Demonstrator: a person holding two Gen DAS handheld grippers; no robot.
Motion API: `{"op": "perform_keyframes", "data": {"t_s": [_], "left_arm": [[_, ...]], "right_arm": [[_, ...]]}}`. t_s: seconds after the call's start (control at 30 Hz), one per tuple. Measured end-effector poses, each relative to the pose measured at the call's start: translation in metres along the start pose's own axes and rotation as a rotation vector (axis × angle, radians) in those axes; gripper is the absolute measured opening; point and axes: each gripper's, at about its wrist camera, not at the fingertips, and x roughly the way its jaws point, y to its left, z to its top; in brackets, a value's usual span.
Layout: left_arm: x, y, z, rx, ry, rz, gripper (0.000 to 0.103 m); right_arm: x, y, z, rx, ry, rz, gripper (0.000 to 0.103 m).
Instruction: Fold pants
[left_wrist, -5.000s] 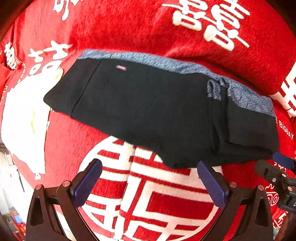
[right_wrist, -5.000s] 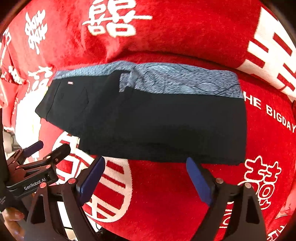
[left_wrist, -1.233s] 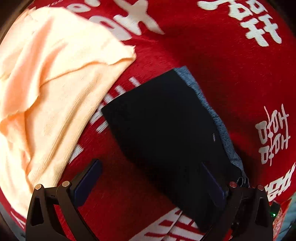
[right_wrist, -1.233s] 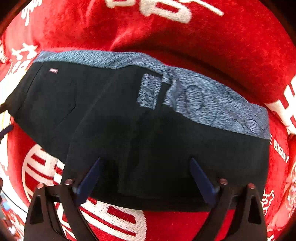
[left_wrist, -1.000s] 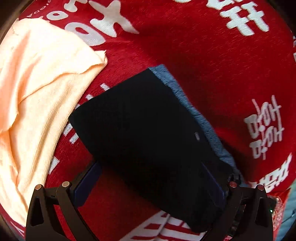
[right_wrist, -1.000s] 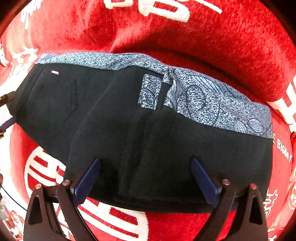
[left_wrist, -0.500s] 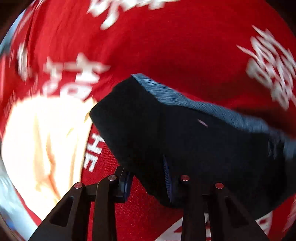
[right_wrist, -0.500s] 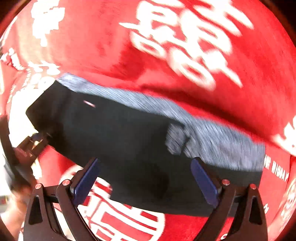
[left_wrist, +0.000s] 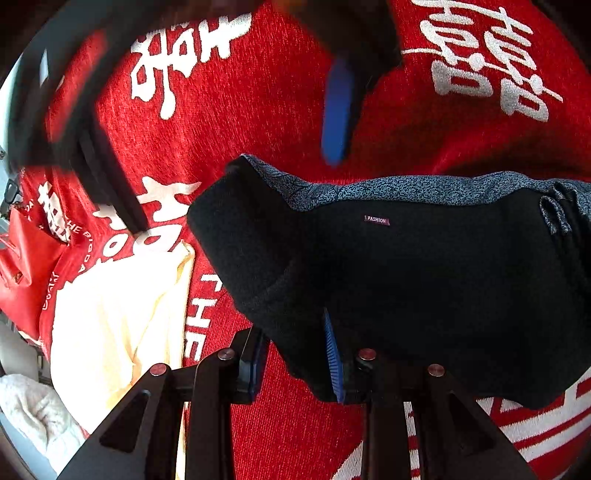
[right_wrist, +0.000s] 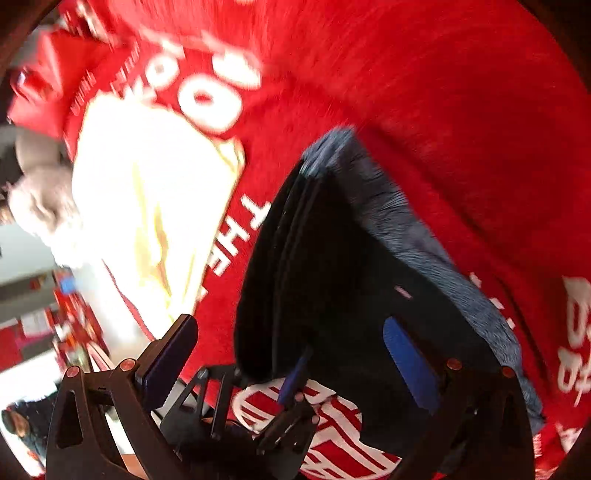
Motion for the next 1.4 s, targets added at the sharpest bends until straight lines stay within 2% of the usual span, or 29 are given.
{"op": "perform_keyframes", "data": {"t_s": [0.03,0.07,0.1,0.13,0.17,0.23,0.4,0.5,0.67,0.77,0.83,0.9,1.03,1.13,1.2,1.23,1.3,1.33,1.37,1.4], "left_arm": [[0.0,-0.001,-0.001,0.004,-0.006,0.003,0.03],[-0.005,-0.001,-0.004,0.009,-0.011,0.006,0.03],[-0.006,-0.003,-0.004,0.015,-0.015,0.008,0.03],[-0.007,-0.005,-0.004,0.019,-0.012,-0.008,0.03],[-0.01,-0.006,-0.004,0.024,-0.018,-0.011,0.03],[-0.023,-0.012,-0.004,0.06,-0.05,-0.005,0.03],[-0.072,-0.027,0.008,0.105,-0.126,-0.059,0.03],[-0.107,-0.046,0.015,0.152,-0.18,-0.105,0.03],[-0.175,-0.106,0.022,0.278,-0.279,-0.209,0.03],[-0.206,-0.158,0.026,0.366,-0.318,-0.291,0.03],[-0.216,-0.198,0.026,0.432,-0.336,-0.33,0.03],[-0.218,-0.232,0.023,0.481,-0.338,-0.363,0.03],[-0.205,-0.302,0.003,0.597,-0.276,-0.41,0.03],[-0.182,-0.318,-0.017,0.664,-0.216,-0.402,0.03],[-0.177,-0.324,-0.021,0.685,-0.187,-0.392,0.032],[-0.178,-0.324,-0.022,0.69,-0.174,-0.396,0.037],[-0.185,-0.316,-0.018,0.671,-0.145,-0.437,0.052],[-0.187,-0.306,-0.018,0.655,-0.136,-0.44,0.069],[-0.192,-0.298,-0.015,0.635,-0.13,-0.44,0.073],[-0.197,-0.293,-0.012,0.615,-0.129,-0.441,0.073]], "right_arm": [[0.01,-0.001,0.003,-0.01,0.04,-0.012,0.101],[0.015,-0.001,0.003,-0.011,0.054,-0.015,0.089],[0.019,-0.003,0.003,-0.009,0.062,-0.01,0.068],[0.019,-0.006,0.002,0.011,0.07,0.037,0.014],[0.014,-0.01,-0.002,0.031,0.054,0.067,0.016],[0.002,-0.012,-0.015,-0.003,0.004,0.071,0.016],[-0.05,-0.034,-0.079,-0.02,-0.181,0.136,0.016],[-0.087,-0.073,-0.14,0.042,-0.315,0.223,0.016],[-0.126,-0.148,-0.248,0.165,-0.515,0.325,0.016],[-0.134,-0.204,-0.322,0.28,-0.62,0.363,0.016],[-0.131,-0.239,-0.359,0.361,-0.656,0.381,0.016],[-0.115,-0.279,-0.396,0.451,-0.678,0.384,0.016],[-0.07,-0.336,-0.436,0.572,-0.657,0.406,0.016],[-0.032,-0.359,-0.447,0.623,-0.605,0.421,0.016],[-0.015,-0.36,-0.451,0.642,-0.599,0.447,0.016],[-0.012,-0.362,-0.455,0.651,-0.607,0.462,0.016],[-0.008,-0.365,-0.461,0.667,-0.618,0.471,0.017],[-0.001,-0.363,-0.462,0.684,-0.607,0.462,0.019],[0.001,-0.361,-0.462,0.694,-0.597,0.443,0.022],[-0.003,-0.358,-0.464,0.699,-0.583,0.4,0.024]]}}
